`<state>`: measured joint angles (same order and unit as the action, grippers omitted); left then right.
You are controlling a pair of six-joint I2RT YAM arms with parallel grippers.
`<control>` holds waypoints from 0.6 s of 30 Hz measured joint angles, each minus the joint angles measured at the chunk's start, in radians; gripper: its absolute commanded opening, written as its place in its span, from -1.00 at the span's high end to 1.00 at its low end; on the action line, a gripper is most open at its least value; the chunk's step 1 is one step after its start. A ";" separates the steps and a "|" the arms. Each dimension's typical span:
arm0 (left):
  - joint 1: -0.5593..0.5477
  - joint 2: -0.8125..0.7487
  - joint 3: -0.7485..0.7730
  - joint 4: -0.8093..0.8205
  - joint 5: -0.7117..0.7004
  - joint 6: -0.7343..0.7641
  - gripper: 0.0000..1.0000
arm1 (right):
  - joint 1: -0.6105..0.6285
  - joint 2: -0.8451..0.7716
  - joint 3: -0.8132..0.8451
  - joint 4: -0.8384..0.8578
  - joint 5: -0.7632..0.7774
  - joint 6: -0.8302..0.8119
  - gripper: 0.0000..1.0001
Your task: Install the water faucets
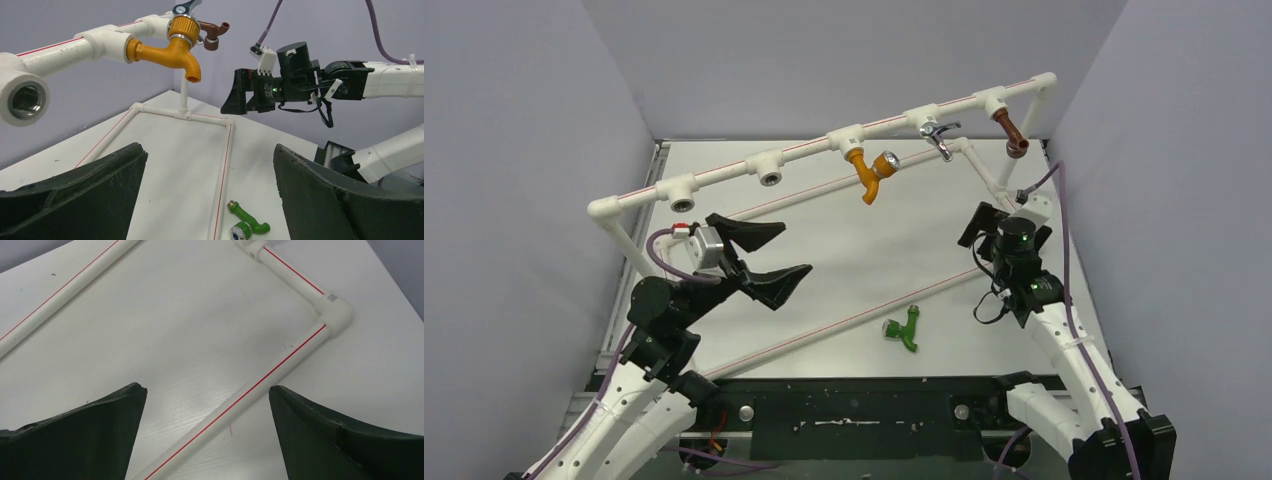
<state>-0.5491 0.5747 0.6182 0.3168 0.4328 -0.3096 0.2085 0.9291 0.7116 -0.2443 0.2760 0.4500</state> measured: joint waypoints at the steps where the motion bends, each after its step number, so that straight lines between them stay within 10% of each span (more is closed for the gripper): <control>1: 0.000 0.001 0.000 -0.001 -0.002 0.000 -0.95 | 0.000 -0.009 0.000 -0.016 -0.013 0.009 -1.00; 18: -0.006 0.014 0.000 -0.017 -0.012 0.009 -0.95 | 0.004 -0.072 -0.021 -0.118 -0.269 0.033 -0.91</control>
<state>-0.5549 0.5888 0.6182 0.2996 0.4206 -0.3004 0.2123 0.8570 0.6903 -0.3626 0.0067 0.4831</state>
